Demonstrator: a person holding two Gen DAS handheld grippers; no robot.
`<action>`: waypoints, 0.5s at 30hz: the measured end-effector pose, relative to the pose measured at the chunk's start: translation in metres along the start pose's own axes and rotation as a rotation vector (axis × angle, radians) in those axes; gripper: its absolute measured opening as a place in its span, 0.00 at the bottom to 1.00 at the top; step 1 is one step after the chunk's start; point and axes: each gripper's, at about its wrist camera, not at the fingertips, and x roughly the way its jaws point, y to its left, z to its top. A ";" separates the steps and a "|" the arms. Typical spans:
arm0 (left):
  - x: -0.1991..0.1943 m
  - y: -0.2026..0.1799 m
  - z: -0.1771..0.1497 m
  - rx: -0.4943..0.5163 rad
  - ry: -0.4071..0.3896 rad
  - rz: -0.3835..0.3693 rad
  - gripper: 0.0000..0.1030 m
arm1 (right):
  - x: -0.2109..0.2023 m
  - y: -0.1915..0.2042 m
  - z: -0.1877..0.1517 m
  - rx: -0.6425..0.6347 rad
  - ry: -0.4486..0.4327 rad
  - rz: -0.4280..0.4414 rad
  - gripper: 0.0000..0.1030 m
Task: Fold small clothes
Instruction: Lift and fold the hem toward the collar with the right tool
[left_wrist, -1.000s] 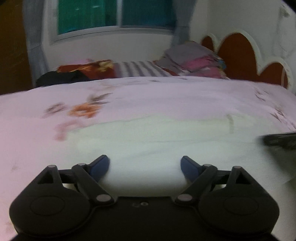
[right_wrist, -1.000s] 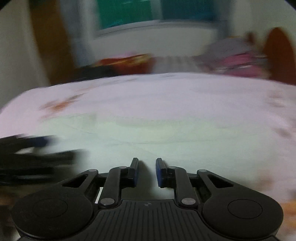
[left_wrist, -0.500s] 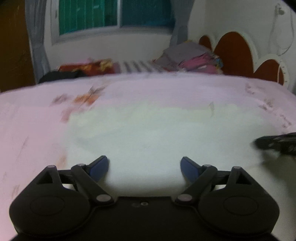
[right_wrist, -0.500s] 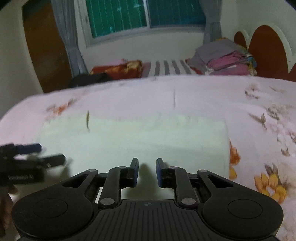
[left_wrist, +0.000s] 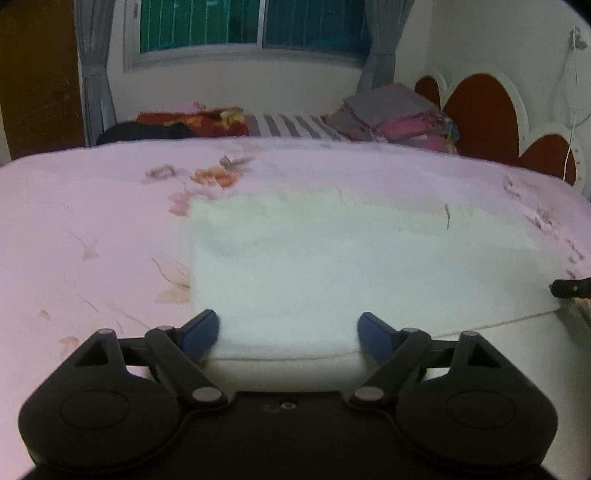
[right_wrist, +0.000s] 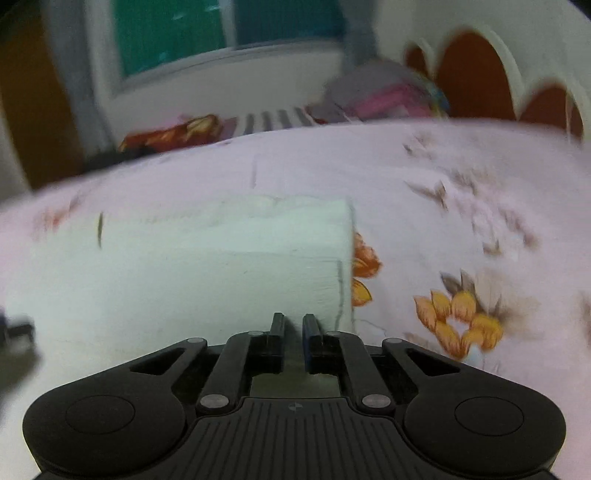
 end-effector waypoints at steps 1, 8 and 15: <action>0.000 0.001 -0.002 0.004 -0.002 -0.004 0.80 | -0.005 0.002 0.004 -0.002 -0.011 -0.022 0.07; -0.010 0.004 -0.006 -0.003 0.006 -0.007 0.81 | -0.019 0.003 0.003 -0.028 -0.009 -0.040 0.07; -0.042 0.014 -0.031 0.004 0.015 0.060 0.94 | -0.038 -0.001 -0.012 0.006 0.001 0.000 0.07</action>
